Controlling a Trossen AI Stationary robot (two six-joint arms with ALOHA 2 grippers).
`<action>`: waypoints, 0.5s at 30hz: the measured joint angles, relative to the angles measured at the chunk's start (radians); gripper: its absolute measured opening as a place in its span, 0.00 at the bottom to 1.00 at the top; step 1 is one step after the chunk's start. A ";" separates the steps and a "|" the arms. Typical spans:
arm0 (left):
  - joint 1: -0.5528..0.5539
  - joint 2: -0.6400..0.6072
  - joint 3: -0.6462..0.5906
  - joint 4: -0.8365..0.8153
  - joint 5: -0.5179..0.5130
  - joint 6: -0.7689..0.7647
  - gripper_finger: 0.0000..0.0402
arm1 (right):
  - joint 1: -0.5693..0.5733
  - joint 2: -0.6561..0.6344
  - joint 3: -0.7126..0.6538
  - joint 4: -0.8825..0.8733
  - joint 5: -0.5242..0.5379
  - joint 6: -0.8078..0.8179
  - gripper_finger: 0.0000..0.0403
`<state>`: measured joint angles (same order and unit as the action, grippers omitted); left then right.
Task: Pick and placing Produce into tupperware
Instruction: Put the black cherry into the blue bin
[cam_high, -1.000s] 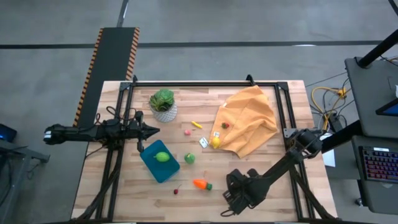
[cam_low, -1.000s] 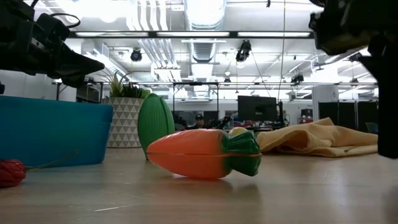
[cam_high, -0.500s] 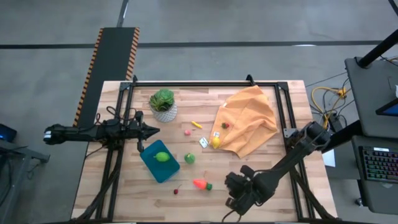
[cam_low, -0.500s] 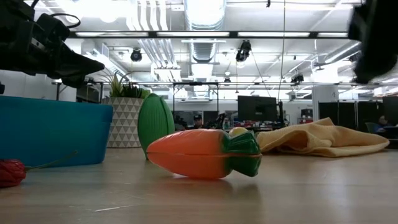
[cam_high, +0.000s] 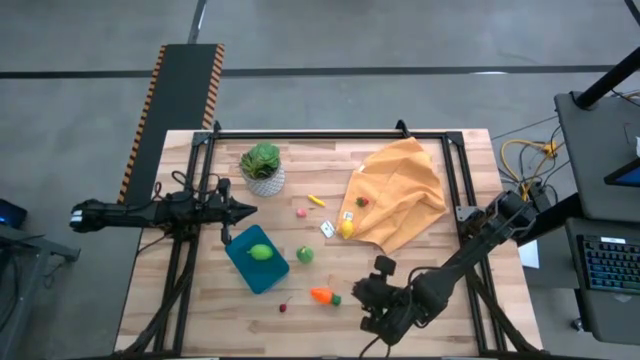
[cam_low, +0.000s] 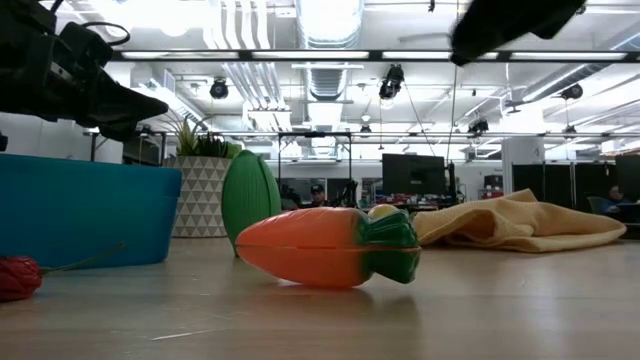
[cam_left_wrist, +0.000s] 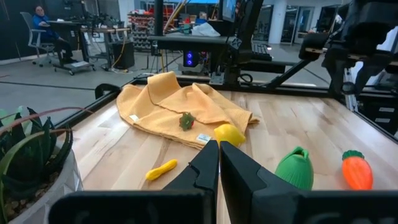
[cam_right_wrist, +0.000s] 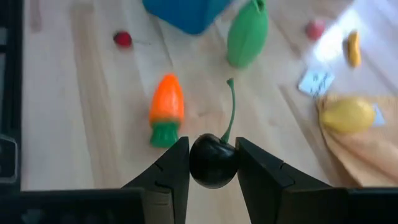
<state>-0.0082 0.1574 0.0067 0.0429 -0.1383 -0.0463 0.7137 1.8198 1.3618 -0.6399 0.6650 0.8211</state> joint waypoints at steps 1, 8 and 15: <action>0.000 0.000 0.000 0.002 0.000 0.000 0.00 | 0.000 0.000 -0.002 0.028 0.002 -0.022 0.27; 0.000 0.000 0.000 0.001 0.000 -0.001 0.00 | 0.000 0.000 -0.003 0.292 -0.049 -0.224 0.27; 0.000 0.000 0.000 0.001 0.000 -0.002 0.00 | -0.002 -0.001 -0.004 0.474 -0.131 -0.433 0.26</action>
<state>-0.0078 0.1574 0.0070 0.0441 -0.1383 -0.0479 0.7120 1.8191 1.3582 -0.1662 0.5343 0.3886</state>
